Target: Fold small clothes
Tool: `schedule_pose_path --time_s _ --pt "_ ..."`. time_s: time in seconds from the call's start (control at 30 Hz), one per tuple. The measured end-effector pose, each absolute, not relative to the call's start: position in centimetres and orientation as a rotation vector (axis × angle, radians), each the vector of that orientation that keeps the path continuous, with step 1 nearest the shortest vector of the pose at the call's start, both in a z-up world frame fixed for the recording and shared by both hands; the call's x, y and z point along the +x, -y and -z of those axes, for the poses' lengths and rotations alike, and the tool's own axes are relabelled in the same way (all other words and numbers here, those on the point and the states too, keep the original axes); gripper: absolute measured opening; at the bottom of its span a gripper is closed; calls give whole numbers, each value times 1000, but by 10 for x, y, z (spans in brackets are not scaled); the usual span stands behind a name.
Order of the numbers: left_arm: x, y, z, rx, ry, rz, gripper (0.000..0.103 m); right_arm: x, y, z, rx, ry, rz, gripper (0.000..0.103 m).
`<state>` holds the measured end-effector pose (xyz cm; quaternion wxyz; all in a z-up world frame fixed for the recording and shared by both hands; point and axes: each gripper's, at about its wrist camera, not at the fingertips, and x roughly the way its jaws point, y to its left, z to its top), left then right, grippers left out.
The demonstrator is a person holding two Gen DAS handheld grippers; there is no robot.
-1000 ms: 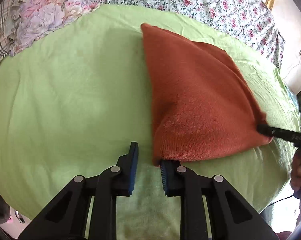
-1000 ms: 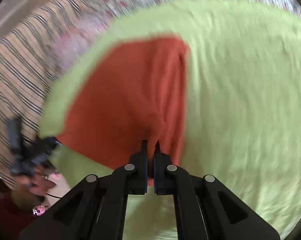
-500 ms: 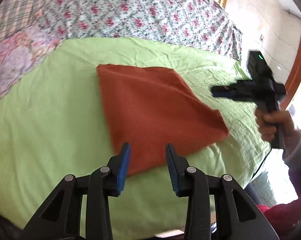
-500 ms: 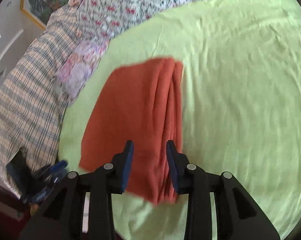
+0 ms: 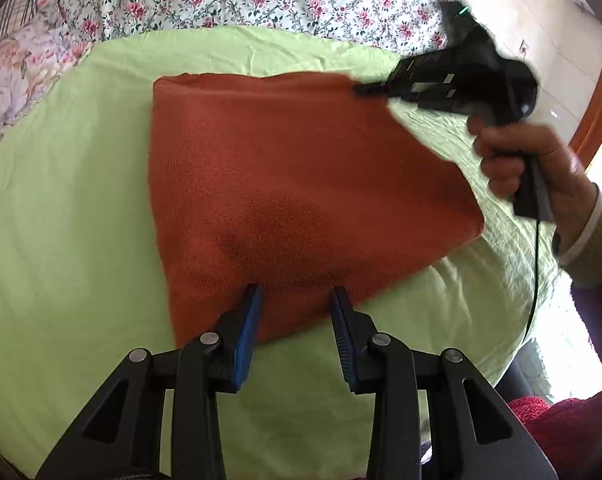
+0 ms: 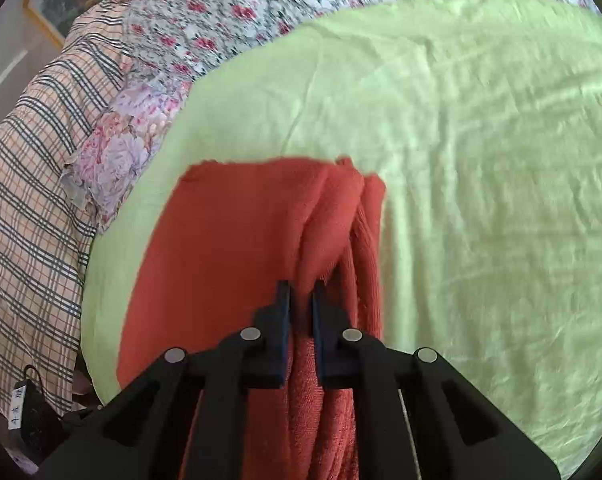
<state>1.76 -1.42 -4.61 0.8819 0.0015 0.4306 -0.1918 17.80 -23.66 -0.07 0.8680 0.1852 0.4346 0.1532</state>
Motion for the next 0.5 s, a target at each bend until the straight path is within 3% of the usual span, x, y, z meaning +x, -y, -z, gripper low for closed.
schedule_pose_path --time_s 0.13,0.33,0.5 --pt "20 16 51 -24 -914 408 35 175 248 -32 363 -823 -334 10" --pt "16 22 54 -21 -915 415 36 195 248 23 305 -949 -248 10" --pt "15 29 54 -11 -914 435 50 192 244 23 269 -915 -212 11"
